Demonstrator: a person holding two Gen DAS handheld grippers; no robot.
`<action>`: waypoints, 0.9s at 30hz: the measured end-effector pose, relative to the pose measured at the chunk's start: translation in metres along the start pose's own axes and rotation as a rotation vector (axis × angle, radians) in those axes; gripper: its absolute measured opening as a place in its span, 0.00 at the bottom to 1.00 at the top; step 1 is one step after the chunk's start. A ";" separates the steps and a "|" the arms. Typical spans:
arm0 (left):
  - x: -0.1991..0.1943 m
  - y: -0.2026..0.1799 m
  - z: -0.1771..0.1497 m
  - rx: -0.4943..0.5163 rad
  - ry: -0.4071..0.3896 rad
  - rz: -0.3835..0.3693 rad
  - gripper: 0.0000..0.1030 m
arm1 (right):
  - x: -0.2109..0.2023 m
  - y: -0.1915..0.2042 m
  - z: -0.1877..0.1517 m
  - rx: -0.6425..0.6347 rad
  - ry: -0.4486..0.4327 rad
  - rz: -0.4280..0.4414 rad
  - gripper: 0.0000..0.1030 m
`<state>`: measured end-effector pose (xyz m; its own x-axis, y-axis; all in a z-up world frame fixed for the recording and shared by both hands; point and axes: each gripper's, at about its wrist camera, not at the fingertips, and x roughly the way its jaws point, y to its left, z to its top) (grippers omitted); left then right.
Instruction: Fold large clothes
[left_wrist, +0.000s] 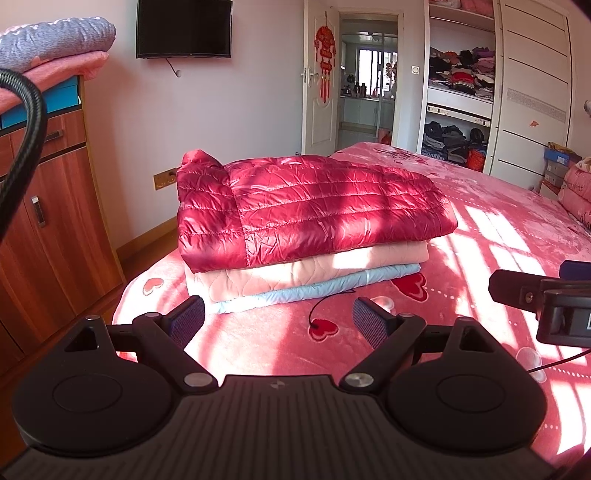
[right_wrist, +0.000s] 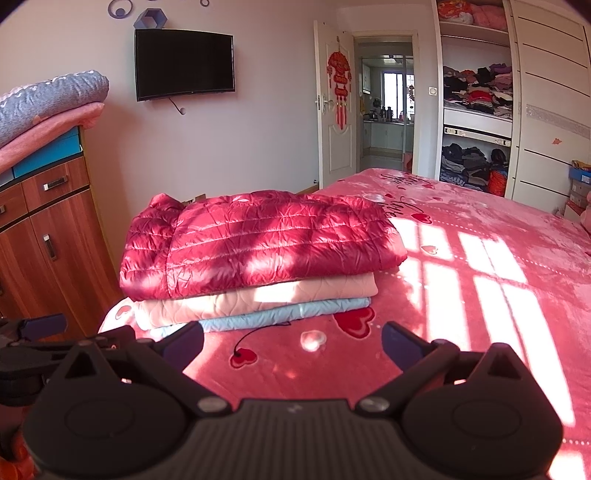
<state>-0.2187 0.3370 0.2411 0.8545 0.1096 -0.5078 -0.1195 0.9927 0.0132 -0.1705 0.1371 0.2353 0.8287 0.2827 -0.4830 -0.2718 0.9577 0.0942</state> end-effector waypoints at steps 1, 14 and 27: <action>0.001 0.000 0.000 0.000 0.002 -0.001 1.00 | 0.000 0.000 0.000 0.000 0.000 -0.002 0.99; 0.002 -0.003 0.000 -0.010 -0.004 -0.013 1.00 | 0.004 -0.004 -0.001 -0.003 -0.019 -0.042 0.99; 0.005 -0.006 0.000 0.006 -0.018 -0.008 1.00 | 0.007 -0.003 -0.002 -0.009 -0.024 -0.045 0.99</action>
<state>-0.2132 0.3318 0.2385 0.8644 0.1029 -0.4922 -0.1099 0.9938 0.0149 -0.1653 0.1359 0.2297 0.8516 0.2408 -0.4655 -0.2383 0.9690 0.0653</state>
